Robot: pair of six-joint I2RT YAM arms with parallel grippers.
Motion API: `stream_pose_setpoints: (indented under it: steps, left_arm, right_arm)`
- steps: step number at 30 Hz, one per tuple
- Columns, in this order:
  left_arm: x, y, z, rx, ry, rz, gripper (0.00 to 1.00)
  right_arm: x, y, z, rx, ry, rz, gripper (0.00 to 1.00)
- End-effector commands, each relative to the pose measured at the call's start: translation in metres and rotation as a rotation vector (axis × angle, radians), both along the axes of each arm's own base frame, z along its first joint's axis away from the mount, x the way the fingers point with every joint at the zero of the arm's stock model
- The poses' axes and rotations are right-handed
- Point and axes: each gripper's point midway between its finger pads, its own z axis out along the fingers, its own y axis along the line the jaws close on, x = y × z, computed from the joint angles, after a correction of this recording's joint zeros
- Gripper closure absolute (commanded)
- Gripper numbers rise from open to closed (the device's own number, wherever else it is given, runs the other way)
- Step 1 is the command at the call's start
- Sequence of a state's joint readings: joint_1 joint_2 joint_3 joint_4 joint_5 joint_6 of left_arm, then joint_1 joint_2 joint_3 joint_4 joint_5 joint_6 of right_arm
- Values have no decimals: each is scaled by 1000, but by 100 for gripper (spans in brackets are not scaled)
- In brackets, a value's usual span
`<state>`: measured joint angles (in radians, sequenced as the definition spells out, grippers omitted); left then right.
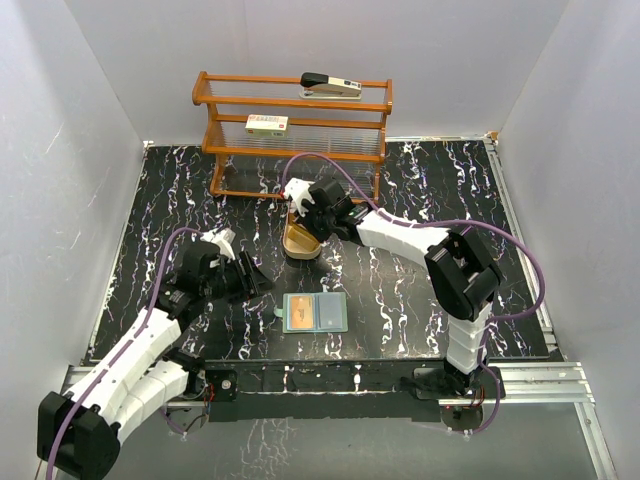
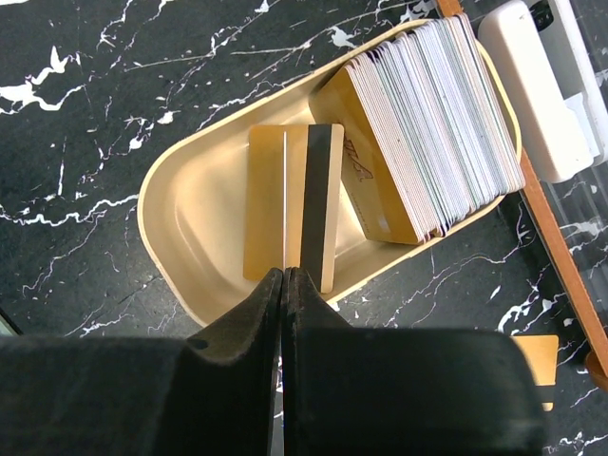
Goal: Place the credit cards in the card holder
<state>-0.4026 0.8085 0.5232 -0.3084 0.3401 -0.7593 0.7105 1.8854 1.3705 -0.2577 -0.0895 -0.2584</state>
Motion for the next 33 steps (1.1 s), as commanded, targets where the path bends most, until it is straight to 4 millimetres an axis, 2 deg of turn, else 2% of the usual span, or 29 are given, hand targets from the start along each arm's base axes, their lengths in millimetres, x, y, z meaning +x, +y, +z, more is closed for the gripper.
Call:
stream_pose_setpoints:
  steps: [1, 10, 19, 28, 29, 32, 33]
  left_arm:
    - [0, -6, 3, -23, -3, -26, 50]
    - [2, -7, -1, -21, 7, -25, 50]
    - [0, -6, -5, -24, 16, -18, 50]
    - [0, -5, -5, -22, 14, -17, 50]
    - [-1, -5, -6, -22, 16, -17, 50]
    - [-2, -5, -6, -22, 16, -15, 49]
    - [-1, -5, -6, -21, 15, -14, 50]
  right_arm:
    - [14, 9, 11, 48, -32, -15, 100]
    - [22, 10, -5, 13, -5, -52, 100]
    - [18, 12, -13, 16, 27, -45, 100]
    - [23, 8, -22, -11, 26, -82, 88]
    - [24, 7, -22, -11, 26, -84, 89]
    - [22, 9, -20, -5, 26, -76, 100]
    - [22, 9, -18, 1, 24, -73, 100]
